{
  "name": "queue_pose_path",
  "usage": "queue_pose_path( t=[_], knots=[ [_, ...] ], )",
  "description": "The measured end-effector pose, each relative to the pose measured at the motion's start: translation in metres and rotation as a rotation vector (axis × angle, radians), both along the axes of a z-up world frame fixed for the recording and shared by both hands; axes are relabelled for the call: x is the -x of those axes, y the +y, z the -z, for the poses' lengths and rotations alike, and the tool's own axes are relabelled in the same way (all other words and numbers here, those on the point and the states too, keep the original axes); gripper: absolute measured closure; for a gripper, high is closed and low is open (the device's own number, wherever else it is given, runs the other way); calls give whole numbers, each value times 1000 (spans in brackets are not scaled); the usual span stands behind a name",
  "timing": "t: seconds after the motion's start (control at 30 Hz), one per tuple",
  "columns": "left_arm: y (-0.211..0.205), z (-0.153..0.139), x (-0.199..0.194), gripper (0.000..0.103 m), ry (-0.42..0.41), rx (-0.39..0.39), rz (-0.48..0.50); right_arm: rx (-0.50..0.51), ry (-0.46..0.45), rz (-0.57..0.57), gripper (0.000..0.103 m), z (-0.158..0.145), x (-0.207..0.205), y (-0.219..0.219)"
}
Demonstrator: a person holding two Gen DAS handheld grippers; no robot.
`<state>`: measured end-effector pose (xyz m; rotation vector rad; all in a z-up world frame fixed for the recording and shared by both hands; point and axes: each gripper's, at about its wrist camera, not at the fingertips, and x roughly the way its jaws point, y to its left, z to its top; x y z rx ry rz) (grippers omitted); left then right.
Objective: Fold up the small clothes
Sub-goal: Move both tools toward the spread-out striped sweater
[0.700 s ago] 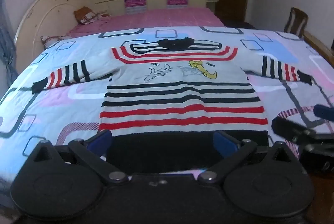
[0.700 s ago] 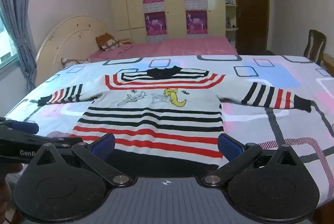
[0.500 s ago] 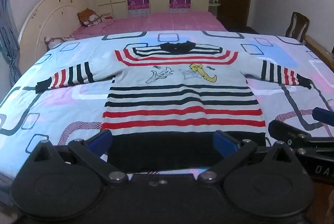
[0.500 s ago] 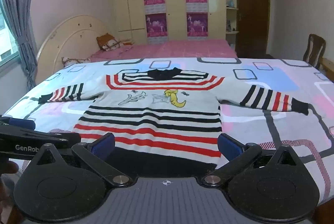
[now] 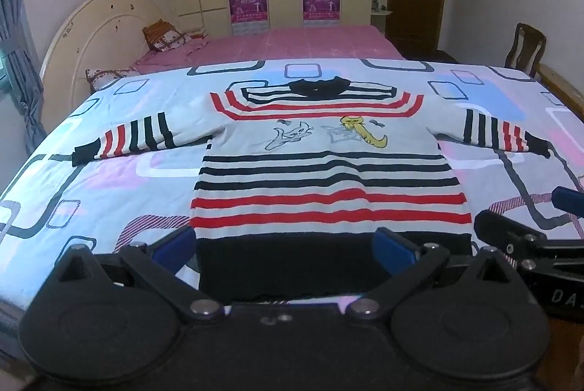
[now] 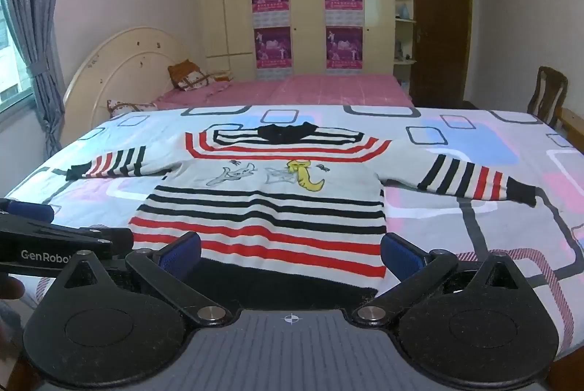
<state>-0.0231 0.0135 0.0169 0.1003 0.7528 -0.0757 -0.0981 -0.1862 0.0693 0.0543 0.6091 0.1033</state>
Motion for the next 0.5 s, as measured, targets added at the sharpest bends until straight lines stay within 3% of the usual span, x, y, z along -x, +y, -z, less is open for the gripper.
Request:
queue_pose_path(
  t=[0.5],
  knots=[
    [2, 4, -8, 0, 7, -8, -8, 0, 6, 10, 0, 3, -13, 4]
  ],
)
